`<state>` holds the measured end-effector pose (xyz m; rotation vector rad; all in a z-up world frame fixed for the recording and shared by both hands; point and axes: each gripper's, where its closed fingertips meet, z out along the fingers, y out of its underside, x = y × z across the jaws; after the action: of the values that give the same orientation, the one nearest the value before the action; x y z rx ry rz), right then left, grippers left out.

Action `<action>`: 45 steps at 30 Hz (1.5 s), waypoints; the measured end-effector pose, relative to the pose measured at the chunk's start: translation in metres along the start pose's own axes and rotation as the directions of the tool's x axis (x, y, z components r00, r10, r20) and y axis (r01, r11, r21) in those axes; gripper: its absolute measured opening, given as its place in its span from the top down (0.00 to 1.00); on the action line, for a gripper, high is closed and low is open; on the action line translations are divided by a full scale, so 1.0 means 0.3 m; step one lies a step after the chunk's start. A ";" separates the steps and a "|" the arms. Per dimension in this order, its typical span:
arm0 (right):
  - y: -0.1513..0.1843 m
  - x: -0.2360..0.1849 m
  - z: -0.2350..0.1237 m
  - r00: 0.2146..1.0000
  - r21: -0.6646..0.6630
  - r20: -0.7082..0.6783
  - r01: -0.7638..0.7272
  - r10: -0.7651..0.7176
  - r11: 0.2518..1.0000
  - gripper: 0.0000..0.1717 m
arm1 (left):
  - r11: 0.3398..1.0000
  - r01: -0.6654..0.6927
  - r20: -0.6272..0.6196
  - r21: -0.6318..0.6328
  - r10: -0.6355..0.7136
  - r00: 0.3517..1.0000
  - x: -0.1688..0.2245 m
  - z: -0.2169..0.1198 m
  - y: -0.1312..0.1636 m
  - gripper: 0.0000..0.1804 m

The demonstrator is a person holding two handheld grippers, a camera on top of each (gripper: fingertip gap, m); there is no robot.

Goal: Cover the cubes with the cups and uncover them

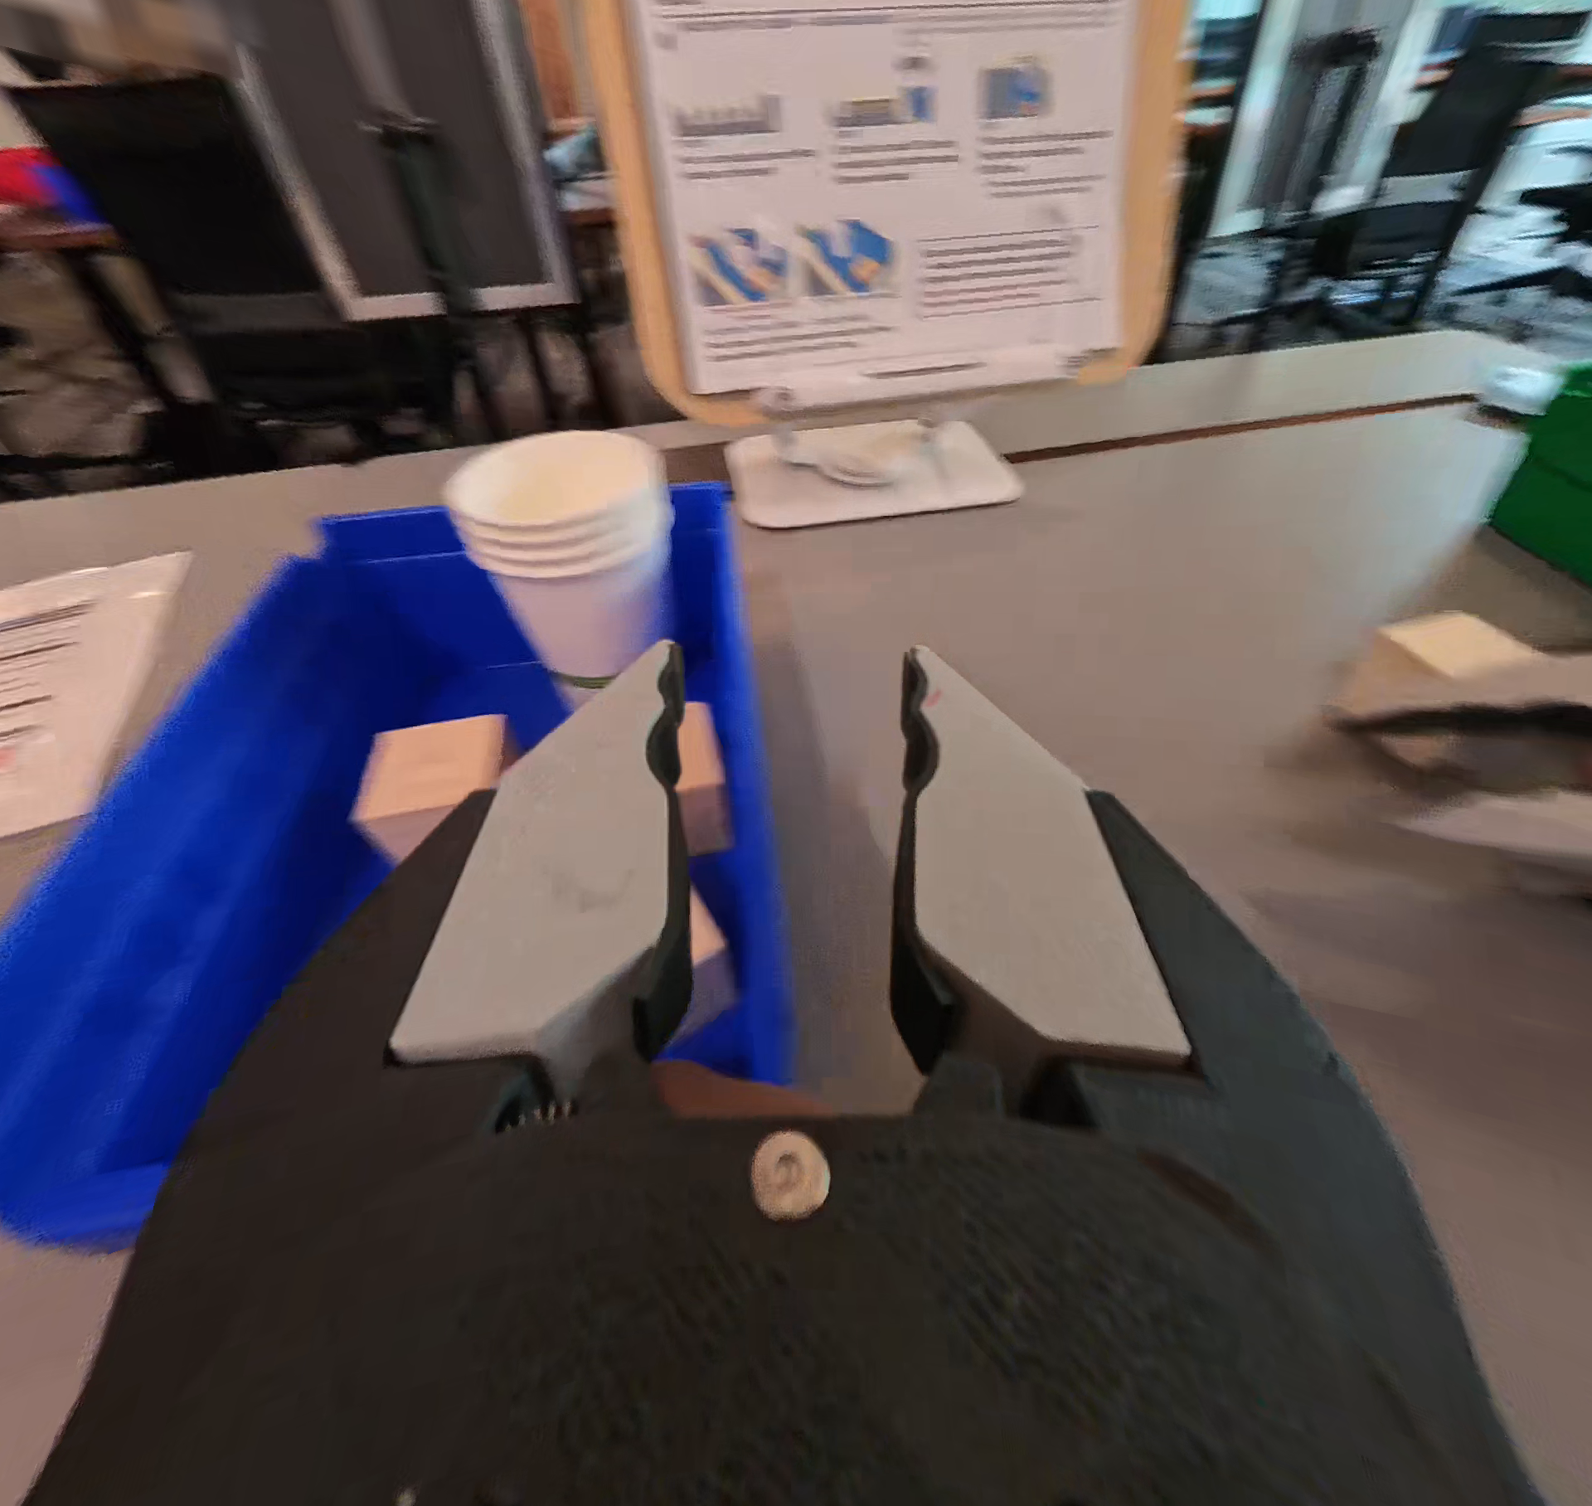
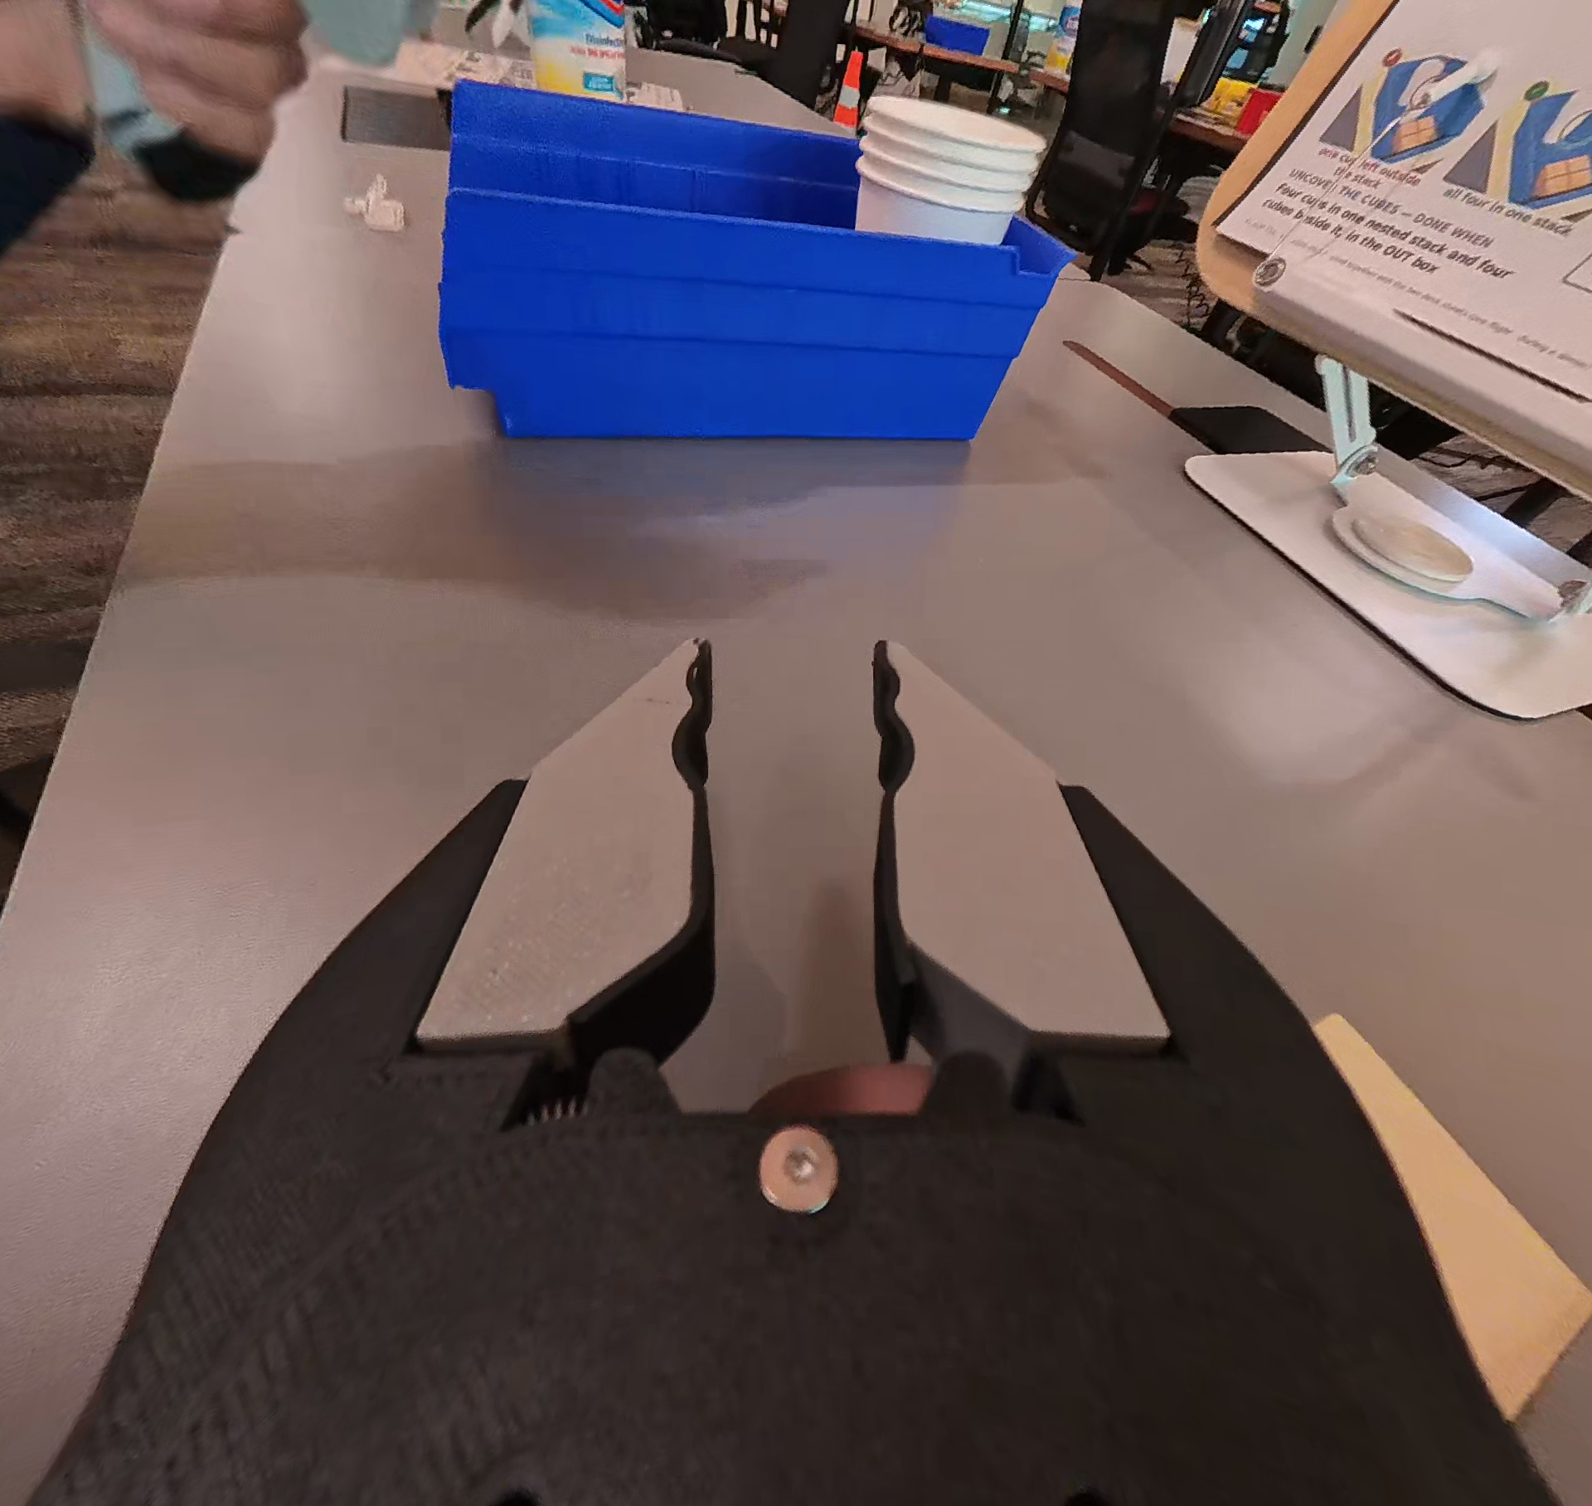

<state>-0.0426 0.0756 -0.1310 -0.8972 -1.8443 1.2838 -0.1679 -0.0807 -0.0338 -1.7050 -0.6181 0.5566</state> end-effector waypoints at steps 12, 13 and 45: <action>-0.003 0.015 0.001 1.000 0.012 -0.004 -0.014 0.014 1.000 0.81 | 0.838 0.029 0.173 -0.545 0.078 0.982 -0.481 0.300 0.370 0.61; -0.003 0.021 0.001 1.000 0.013 -0.007 -0.020 0.020 1.000 0.81 | 0.811 0.030 0.172 -0.585 0.088 0.981 -0.491 0.309 0.398 0.61; -0.149 0.391 -0.335 0.937 0.353 -0.254 -0.139 0.238 0.925 0.82 | 0.579 -0.815 -0.702 -0.029 0.568 0.429 0.736 0.318 0.284 0.68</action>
<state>-0.0235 0.2093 -0.0438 -1.0352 -1.2886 1.4381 -0.0567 0.1199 -0.1456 -2.3530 0.6178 0.3916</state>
